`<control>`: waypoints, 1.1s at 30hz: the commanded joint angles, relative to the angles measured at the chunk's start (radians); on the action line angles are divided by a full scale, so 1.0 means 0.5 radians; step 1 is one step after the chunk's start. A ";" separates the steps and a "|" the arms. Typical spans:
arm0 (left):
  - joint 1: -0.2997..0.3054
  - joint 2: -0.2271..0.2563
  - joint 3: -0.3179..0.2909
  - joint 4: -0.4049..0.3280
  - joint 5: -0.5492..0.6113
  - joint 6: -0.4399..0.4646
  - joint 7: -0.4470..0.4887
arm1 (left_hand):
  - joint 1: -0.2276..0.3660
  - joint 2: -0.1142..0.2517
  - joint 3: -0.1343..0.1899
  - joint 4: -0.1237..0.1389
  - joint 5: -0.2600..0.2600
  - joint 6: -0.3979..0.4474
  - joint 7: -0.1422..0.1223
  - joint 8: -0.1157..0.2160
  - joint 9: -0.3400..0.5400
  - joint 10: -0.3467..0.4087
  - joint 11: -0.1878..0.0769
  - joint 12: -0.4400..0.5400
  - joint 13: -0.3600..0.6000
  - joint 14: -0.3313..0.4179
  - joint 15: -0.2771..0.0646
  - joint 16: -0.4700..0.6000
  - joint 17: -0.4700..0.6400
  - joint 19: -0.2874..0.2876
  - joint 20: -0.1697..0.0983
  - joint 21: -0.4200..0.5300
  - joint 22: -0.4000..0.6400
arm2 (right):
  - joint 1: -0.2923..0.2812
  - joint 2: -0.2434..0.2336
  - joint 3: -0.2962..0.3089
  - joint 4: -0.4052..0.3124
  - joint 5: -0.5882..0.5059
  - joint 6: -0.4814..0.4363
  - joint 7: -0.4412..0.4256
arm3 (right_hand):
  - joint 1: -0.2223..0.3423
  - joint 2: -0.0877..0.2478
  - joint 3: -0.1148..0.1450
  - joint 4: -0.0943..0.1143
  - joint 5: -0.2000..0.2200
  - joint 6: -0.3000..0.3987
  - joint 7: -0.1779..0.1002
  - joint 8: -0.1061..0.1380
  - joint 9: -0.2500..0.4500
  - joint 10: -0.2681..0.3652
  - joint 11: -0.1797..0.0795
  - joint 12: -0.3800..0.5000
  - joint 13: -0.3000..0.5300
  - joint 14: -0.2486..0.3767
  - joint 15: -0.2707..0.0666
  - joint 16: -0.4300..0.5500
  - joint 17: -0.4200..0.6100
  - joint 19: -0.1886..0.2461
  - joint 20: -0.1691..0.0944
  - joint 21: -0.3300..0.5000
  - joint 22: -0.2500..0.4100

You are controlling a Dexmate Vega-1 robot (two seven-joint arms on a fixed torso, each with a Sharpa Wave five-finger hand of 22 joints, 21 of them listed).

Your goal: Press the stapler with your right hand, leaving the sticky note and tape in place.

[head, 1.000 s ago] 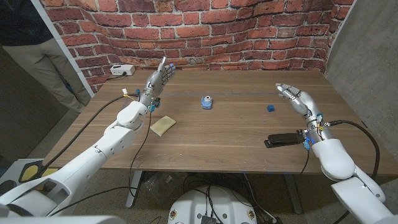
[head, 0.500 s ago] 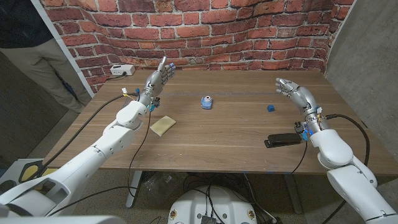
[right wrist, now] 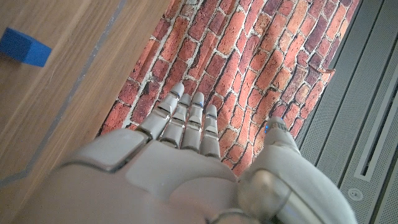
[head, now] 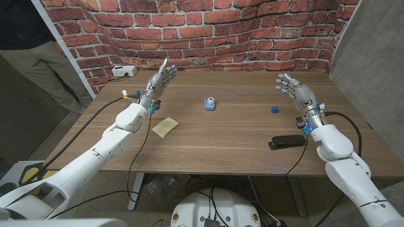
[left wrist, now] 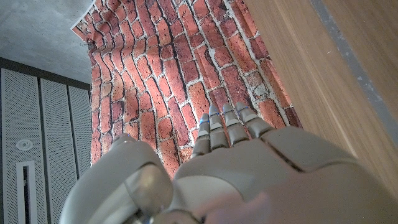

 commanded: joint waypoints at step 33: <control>-0.005 -0.008 -0.016 0.002 -0.014 -0.011 0.006 | 0.016 0.015 -0.023 0.007 0.000 0.009 -0.011 0.003 0.006 -0.004 0.000 0.006 0.010 0.002 -0.002 0.000 0.007 -0.002 0.013 0.004 0.002 | 0.446 0.052 -0.158 0.586 0.653 0.056 0.552 | -0.101 -0.039 -0.064 0.029 -0.009 -0.005 -0.002 0.030 0.002 -0.094 0.052 -0.012 0.005 -0.110 0.042 0.001 0.009 -0.106 0.014 -0.026 0.001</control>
